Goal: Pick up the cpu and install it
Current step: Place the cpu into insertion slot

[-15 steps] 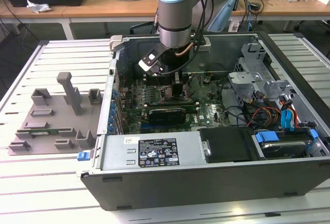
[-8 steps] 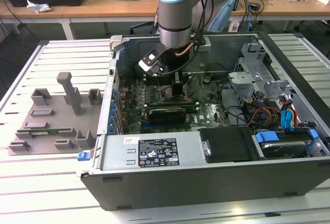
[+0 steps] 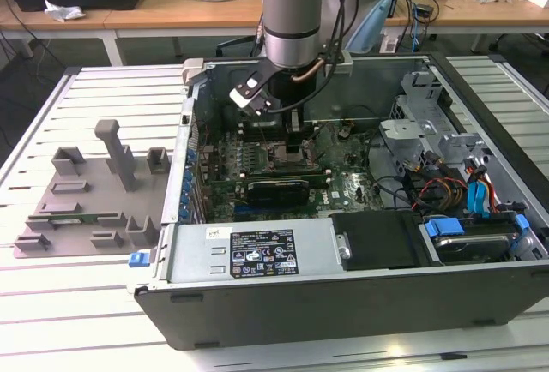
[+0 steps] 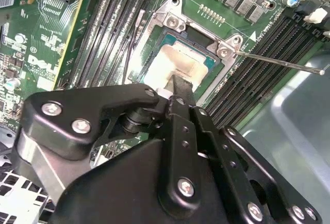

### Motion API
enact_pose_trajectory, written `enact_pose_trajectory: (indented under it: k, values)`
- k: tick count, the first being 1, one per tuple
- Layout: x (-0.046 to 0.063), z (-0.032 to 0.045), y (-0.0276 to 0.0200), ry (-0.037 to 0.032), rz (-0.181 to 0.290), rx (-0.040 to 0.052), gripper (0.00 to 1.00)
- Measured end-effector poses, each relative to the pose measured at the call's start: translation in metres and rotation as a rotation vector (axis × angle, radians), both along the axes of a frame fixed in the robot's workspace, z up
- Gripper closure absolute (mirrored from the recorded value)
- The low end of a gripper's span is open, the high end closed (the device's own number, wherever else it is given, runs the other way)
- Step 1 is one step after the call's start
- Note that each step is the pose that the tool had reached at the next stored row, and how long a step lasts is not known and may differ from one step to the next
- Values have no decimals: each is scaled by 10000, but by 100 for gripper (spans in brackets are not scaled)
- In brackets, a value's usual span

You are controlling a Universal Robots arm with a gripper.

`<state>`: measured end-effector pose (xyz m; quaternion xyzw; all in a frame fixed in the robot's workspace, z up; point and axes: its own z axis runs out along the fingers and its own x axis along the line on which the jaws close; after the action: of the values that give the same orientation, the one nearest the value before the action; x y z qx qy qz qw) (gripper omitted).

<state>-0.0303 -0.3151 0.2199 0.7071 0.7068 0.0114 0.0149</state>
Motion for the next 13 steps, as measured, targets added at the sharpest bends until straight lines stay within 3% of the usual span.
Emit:
enact_pose_trajectory:
  k: [6, 13]
  values:
    - [-14, 9, -1, -2, 0, -3, 89]
    - [-14, -84, -4, -1, 0, -4, 89]
